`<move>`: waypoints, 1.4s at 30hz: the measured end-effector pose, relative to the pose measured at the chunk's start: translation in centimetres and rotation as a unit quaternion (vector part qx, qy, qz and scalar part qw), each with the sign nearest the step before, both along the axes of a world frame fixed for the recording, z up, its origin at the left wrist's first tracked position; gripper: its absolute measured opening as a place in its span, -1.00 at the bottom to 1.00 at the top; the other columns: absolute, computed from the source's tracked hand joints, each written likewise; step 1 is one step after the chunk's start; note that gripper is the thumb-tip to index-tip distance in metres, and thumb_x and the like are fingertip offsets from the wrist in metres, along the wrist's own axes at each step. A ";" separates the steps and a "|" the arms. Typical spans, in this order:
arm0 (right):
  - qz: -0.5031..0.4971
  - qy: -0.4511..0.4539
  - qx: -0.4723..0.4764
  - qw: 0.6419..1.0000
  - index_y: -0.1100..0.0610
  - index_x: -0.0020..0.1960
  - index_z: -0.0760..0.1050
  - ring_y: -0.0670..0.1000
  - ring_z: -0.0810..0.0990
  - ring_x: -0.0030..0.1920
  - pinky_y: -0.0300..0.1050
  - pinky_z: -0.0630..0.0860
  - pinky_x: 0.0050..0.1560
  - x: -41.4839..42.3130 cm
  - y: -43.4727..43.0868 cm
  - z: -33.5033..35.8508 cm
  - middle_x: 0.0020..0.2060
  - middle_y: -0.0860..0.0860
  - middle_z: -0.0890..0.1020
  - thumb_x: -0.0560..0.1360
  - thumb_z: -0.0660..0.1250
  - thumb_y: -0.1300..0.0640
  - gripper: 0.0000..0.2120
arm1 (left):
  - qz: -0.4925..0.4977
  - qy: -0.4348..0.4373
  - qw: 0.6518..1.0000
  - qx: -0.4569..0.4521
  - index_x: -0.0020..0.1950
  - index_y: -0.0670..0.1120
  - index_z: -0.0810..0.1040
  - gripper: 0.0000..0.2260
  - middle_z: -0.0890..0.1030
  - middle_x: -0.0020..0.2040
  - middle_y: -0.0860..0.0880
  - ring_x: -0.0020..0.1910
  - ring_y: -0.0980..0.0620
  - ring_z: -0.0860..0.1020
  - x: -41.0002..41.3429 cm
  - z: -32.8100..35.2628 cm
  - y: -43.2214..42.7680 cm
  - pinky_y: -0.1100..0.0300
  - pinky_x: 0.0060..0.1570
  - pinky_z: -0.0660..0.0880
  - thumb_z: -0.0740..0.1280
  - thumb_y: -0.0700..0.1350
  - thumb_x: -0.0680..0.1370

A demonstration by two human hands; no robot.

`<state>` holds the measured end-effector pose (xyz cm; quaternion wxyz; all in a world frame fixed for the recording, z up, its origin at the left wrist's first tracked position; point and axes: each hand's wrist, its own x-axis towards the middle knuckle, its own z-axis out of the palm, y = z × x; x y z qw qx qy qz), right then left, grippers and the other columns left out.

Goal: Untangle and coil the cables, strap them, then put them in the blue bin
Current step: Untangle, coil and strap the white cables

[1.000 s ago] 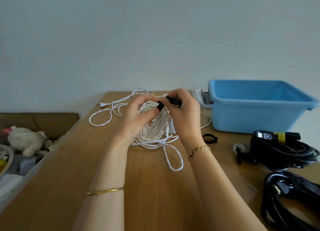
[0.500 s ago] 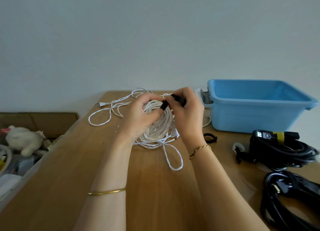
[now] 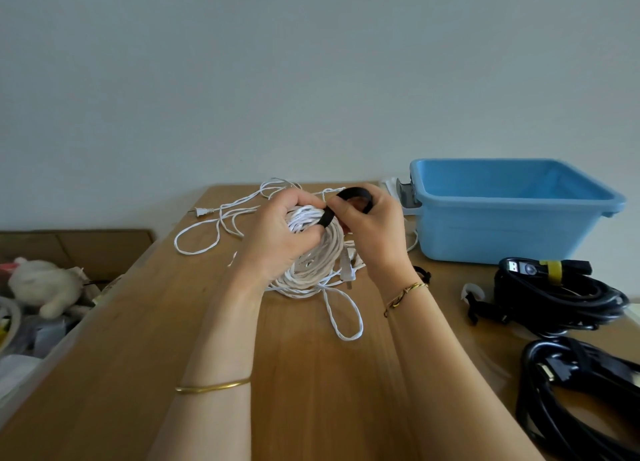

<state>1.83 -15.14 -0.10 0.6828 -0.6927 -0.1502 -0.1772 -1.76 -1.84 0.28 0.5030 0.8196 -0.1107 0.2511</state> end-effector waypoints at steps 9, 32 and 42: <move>0.081 0.124 0.032 0.988 0.28 -0.29 0.45 -0.01 0.45 -0.40 -0.18 0.46 -0.37 0.1 -0.2 0.2 -0.42 0.10 0.48 0.43 0.45 0.20 -0.77 | 0.022 0.022 0.999 -0.007 -0.11 0.09 0.48 -0.72 0.58 -0.17 0.12 -0.27 0.30 0.52 -0.4 0.3 -0.3 0.44 -0.26 0.42 0.47 -0.25 0.38; 0.161 0.236 0.199 0.937 0.12 0.51 0.04 0.10 0.65 0.00 -0.10 0.60 -0.25 0.5 0.2 -0.2 0.32 0.24 0.42 0.47 0.39 0.16 -0.25 | 0.008 -0.016 0.998 0.056 -0.11 0.07 0.43 -0.72 0.54 -0.17 0.23 -0.16 0.16 0.53 -0.2 0.4 -1.2 0.12 -0.10 0.49 0.39 -0.29 0.41; 0.039 0.133 0.012 0.990 0.14 0.31 0.36 0.03 0.64 -0.06 0.09 0.57 0.08 0.5 0.4 -0.9 0.03 0.10 0.60 0.51 0.32 -0.01 -0.56 | -0.013 0.035 0.998 0.058 -0.02 0.08 0.40 -0.76 0.55 -0.11 0.15 -0.07 0.09 0.55 0.6 -0.7 -1.1 0.07 0.00 0.50 0.36 -0.23 0.49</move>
